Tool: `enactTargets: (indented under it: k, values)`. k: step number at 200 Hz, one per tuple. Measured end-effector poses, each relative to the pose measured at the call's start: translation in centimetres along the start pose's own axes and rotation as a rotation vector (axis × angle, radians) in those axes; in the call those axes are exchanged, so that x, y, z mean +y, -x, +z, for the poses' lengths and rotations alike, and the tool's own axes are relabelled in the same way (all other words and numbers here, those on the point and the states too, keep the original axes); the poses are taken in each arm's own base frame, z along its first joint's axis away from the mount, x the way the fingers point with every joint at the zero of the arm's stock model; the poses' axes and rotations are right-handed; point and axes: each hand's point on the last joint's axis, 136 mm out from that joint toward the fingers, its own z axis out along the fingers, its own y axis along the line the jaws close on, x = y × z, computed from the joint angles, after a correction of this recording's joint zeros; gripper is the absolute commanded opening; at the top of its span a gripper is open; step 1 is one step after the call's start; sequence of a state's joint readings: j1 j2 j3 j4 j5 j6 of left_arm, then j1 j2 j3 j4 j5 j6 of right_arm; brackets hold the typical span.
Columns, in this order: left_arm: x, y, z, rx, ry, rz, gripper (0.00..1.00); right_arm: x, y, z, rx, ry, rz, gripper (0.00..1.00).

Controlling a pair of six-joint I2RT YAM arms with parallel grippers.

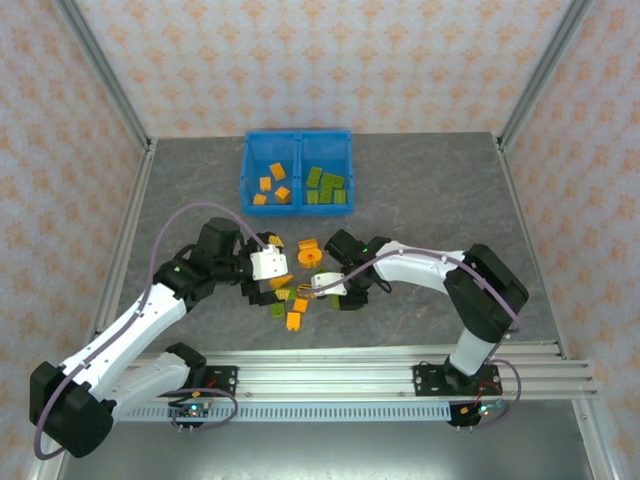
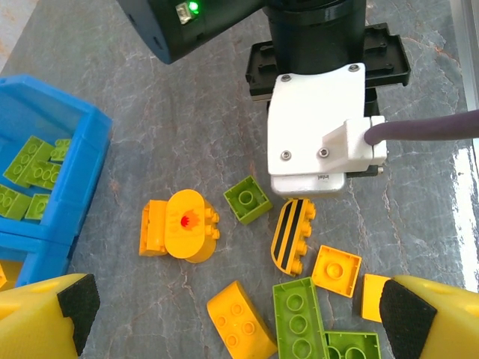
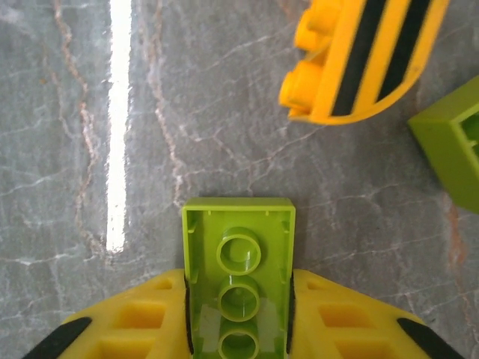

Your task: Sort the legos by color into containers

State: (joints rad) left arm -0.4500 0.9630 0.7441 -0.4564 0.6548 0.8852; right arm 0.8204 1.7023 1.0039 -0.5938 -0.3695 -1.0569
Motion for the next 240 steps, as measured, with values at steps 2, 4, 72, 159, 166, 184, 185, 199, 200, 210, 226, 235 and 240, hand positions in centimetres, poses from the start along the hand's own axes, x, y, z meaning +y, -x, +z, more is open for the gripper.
enactTargets:
  k: [2,4,72,159,166,184,185,199,200,210,226,235,240]
  values:
    - [0.0,0.0,0.0,0.000,0.000,0.000,1.00,0.0,0.0,0.0,0.001,0.000,0.005,0.25]
    - [0.0,0.0,0.0,0.000,0.000,0.000,1.00,0.0,0.0,0.0,0.000,-0.001,0.003,0.24]
    - [0.7,-0.1,0.0,0.012,0.034,0.006,1.00,-3.7,1.3,-5.5,-0.190,-0.190,0.186,0.23]
    - [2.9,-0.1,-0.9,-0.008,0.208,-0.005,1.00,-22.5,6.5,-21.9,-0.586,-0.669,0.937,0.22]
    - [3.3,0.0,-1.0,-0.011,0.223,-0.015,1.00,-23.9,6.5,-22.3,-0.592,-0.697,0.994,0.22]
    - [4.2,0.0,-1.0,-0.011,0.266,-0.074,1.00,-27.9,6.7,-22.1,-0.588,-0.753,1.130,0.23]
    - [4.3,0.0,-1.0,-0.010,0.269,-0.080,1.00,-28.2,6.8,-22.2,-0.591,-0.760,1.139,0.23]
    - [5.0,-0.2,-0.9,0.004,0.289,-0.144,1.00,-31.1,6.7,-21.3,-0.586,-0.786,1.222,0.22]
    - [5.1,-0.2,-0.9,0.005,0.289,-0.146,1.00,-31.3,6.8,-21.1,-0.586,-0.785,1.230,0.22]
    - [5.6,-0.2,-0.8,0.015,0.302,-0.186,1.00,-33.1,6.1,-19.8,-0.570,-0.798,1.290,0.22]
    - [6.5,-0.1,-0.9,0.019,0.334,-0.230,1.00,-35.0,4.7,-17.3,-0.525,-0.811,1.366,0.23]
    - [6.9,-0.1,-1.1,0.019,0.355,-0.247,1.00,-35.7,3.8,-15.7,-0.489,-0.811,1.399,0.24]
    - [7.1,-0.1,-1.2,0.019,0.366,-0.257,1.00,-35.9,3.3,-15.0,-0.469,-0.812,1.412,0.24]
